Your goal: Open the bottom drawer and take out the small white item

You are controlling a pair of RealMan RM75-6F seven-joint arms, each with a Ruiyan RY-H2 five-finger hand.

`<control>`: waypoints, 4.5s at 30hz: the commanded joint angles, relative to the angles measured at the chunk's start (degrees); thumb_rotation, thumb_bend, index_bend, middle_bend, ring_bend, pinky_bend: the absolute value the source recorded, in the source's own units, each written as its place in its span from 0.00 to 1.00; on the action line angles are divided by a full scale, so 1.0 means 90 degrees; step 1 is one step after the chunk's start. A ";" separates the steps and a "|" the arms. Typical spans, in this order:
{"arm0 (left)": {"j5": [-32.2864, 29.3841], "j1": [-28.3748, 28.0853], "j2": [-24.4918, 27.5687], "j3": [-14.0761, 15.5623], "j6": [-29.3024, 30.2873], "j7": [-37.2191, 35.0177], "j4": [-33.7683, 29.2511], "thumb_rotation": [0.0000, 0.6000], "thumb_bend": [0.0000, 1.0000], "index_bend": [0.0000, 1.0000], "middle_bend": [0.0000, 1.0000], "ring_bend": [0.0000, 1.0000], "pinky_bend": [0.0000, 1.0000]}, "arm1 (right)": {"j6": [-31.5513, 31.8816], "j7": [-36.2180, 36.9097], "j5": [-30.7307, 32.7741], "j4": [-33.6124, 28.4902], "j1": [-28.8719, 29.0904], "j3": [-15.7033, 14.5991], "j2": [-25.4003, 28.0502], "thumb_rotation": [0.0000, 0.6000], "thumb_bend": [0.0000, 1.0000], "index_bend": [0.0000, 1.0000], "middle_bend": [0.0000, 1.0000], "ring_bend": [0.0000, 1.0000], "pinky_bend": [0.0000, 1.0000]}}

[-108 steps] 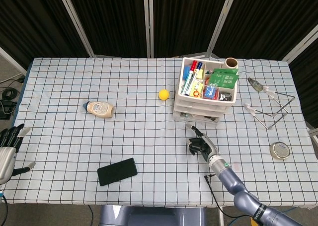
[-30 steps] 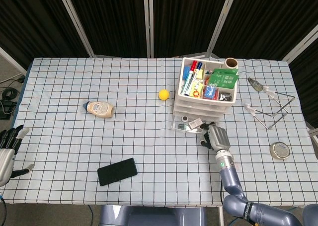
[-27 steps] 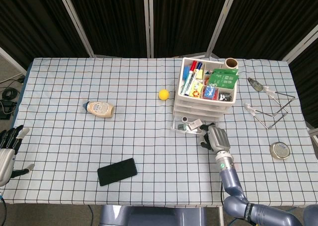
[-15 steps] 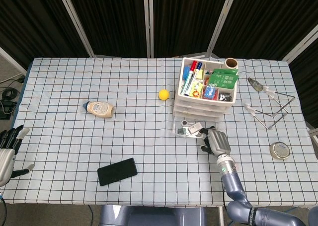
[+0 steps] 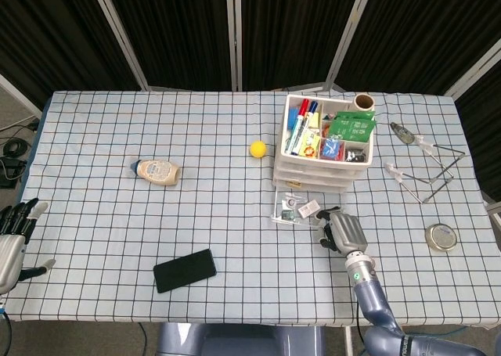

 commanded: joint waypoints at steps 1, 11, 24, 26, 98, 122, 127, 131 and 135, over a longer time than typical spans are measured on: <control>-0.0004 0.0000 0.0001 -0.0001 -0.0001 -0.0002 0.0001 1.00 0.00 0.00 0.00 0.00 0.00 | 0.0004 0.0020 -0.0010 0.0003 -0.0007 -0.0009 0.0002 1.00 0.52 0.59 0.86 0.89 0.82; -0.0035 0.0001 0.0008 -0.0008 -0.0011 -0.0016 -0.0002 1.00 0.00 0.00 0.00 0.00 0.00 | 0.0082 0.0260 -0.0323 -0.0056 -0.0026 -0.0031 0.0019 1.00 0.44 0.48 0.84 0.87 0.81; -0.0052 0.0016 0.0031 -0.0021 0.0015 -0.0065 -0.0007 1.00 0.00 0.00 0.00 0.00 0.00 | 0.0371 -0.0023 -0.0518 -0.0579 0.0037 0.0069 0.0217 1.00 0.36 0.37 0.82 0.86 0.79; -0.0052 0.0021 0.0037 -0.0023 0.0026 -0.0080 -0.0006 1.00 0.00 0.00 0.00 0.00 0.00 | 0.0398 -0.0069 -0.0523 -0.0655 0.0044 0.0075 0.0255 1.00 0.31 0.37 0.82 0.86 0.79; -0.0185 -0.0004 -0.0095 -0.0221 0.0147 -0.0187 0.0208 1.00 0.00 0.00 0.00 0.00 0.00 | -0.0447 0.1685 -0.4653 0.3141 0.2025 -0.1071 0.0623 1.00 0.00 0.44 1.00 1.00 0.82; -0.0304 -0.0054 -0.0106 -0.0230 0.0013 -0.0112 0.0206 1.00 0.00 0.00 0.00 0.00 0.00 | -0.0256 0.1978 -0.4918 0.4405 0.2059 -0.1421 -0.0064 1.00 0.00 0.44 1.00 1.00 0.82; -0.0309 -0.0056 -0.0109 -0.0229 0.0013 -0.0078 0.0186 1.00 0.00 0.00 0.00 0.00 0.00 | -0.0280 0.2070 -0.4916 0.4576 0.2058 -0.1475 -0.0153 1.00 0.00 0.41 1.00 1.00 0.82; -0.0313 -0.0057 -0.0110 -0.0224 0.0007 -0.0060 0.0178 1.00 0.00 0.00 0.00 0.00 0.00 | -0.0321 0.2106 -0.4915 0.4728 0.2069 -0.1518 -0.0241 1.00 0.00 0.39 1.00 1.00 0.82; -0.0331 -0.0065 -0.0106 -0.0226 -0.0013 -0.0066 0.0179 1.00 0.00 0.00 0.00 0.00 0.00 | -0.0369 0.2106 -0.4914 0.4818 0.2089 -0.1554 -0.0295 1.00 0.00 0.39 1.00 1.00 0.82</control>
